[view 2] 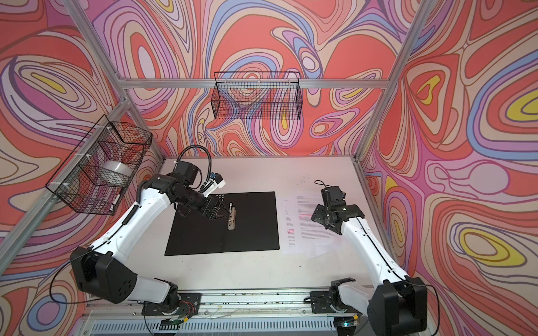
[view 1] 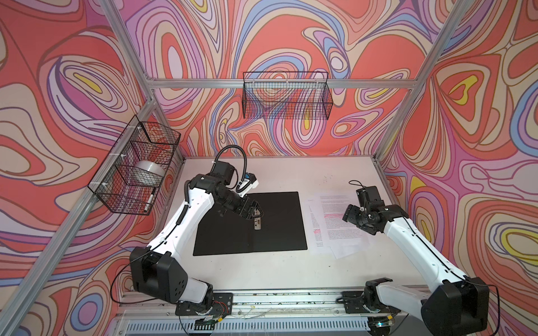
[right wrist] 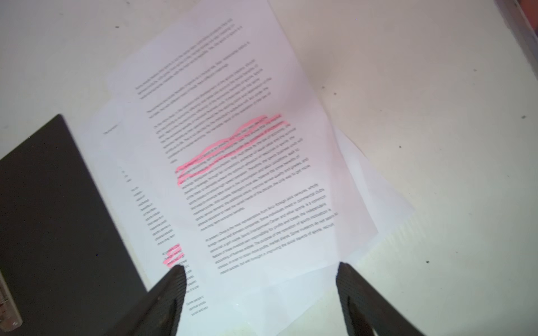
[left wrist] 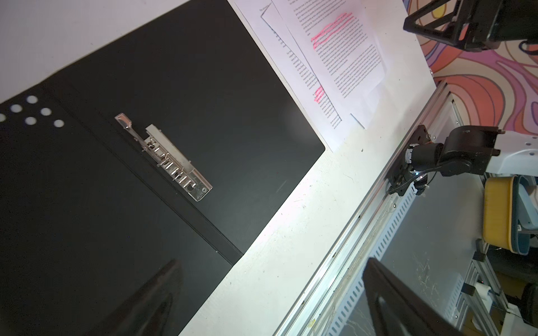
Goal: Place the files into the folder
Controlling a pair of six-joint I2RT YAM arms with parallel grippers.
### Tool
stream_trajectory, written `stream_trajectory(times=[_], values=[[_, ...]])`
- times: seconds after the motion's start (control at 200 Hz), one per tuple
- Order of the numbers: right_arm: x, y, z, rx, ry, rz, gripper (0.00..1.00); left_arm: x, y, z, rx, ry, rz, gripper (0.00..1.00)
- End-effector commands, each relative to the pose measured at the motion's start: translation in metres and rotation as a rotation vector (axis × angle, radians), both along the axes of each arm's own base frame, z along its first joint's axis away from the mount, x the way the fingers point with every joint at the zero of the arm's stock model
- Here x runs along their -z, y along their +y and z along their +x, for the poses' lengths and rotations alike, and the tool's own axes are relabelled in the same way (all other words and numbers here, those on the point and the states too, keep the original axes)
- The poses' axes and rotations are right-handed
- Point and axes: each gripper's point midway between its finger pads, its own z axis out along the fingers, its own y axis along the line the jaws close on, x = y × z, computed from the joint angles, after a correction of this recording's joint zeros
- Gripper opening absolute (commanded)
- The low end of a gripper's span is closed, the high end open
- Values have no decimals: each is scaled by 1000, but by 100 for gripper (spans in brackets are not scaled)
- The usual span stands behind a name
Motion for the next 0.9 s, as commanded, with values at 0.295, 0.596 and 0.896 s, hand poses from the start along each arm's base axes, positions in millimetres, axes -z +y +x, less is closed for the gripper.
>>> stream_trajectory(times=[0.295, 0.596, 0.896], values=[[70, -38, 2, 71, 217, 11, 86, 11, -20, 11, 50, 27, -32, 97], [92, -31, -3, 49, 270, 64, 85, 13, -19, 8, 57, 10, -35, 97], [107, -25, -9, 27, 337, 101, 80, 22, -17, 8, 59, 10, -25, 97]])
